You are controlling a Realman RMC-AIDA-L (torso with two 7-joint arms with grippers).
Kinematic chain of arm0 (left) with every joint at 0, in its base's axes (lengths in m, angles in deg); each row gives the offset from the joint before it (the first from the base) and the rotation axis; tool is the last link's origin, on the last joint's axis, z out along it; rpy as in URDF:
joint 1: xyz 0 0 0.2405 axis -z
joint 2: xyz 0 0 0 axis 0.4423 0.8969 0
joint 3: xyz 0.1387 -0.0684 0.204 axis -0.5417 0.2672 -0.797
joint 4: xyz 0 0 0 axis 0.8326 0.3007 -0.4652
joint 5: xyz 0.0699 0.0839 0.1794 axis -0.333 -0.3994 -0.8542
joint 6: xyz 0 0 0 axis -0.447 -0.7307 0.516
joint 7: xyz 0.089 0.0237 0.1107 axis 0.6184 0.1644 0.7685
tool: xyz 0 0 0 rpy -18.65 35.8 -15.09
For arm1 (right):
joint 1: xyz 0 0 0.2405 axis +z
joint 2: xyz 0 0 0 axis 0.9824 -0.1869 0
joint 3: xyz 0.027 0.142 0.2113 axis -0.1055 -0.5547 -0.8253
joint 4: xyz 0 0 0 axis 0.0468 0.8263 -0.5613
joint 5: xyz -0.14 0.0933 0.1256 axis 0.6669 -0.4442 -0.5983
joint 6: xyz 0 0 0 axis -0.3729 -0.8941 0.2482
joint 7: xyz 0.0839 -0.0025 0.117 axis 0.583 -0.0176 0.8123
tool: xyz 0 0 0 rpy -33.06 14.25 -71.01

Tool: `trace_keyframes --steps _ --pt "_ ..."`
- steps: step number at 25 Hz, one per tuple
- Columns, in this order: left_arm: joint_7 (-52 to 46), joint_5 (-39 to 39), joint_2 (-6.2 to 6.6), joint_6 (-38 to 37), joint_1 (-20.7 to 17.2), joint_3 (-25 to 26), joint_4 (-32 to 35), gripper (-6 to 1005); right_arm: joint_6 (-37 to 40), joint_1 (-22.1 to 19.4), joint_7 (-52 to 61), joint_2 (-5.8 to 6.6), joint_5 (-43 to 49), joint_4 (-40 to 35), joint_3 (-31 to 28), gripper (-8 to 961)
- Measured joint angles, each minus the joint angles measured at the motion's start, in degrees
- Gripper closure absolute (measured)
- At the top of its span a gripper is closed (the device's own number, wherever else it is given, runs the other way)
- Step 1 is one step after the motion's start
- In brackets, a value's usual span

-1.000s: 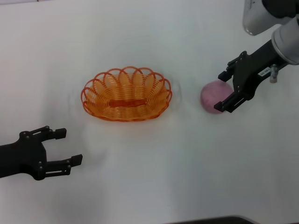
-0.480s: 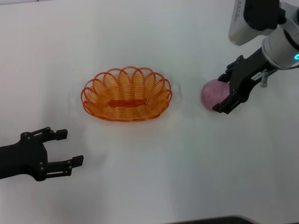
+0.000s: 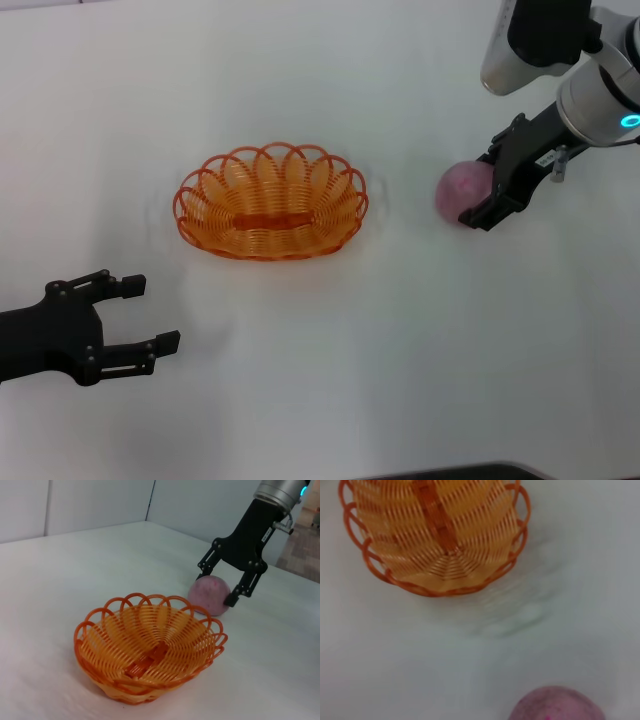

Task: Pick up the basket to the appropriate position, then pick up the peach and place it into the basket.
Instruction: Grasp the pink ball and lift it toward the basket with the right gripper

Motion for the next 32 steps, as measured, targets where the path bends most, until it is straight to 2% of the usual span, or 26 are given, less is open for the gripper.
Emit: trace_keyframes --steps 11,19,32 --pt "0.0 0.0 0.0 -0.2 -0.01 0.0 0.0 115 -0.33 -0.03 0.1 0.01 -0.01 -0.1 0.14 247" --pt "0.0 0.0 0.0 -0.33 -0.01 0.0 0.0 115 -0.33 -0.01 0.12 0.01 -0.07 -0.2 0.2 606" --pt "0.0 0.0 0.0 -0.2 -0.18 0.0 0.0 116 0.02 0.27 0.18 -0.07 -0.1 -0.22 0.2 700"
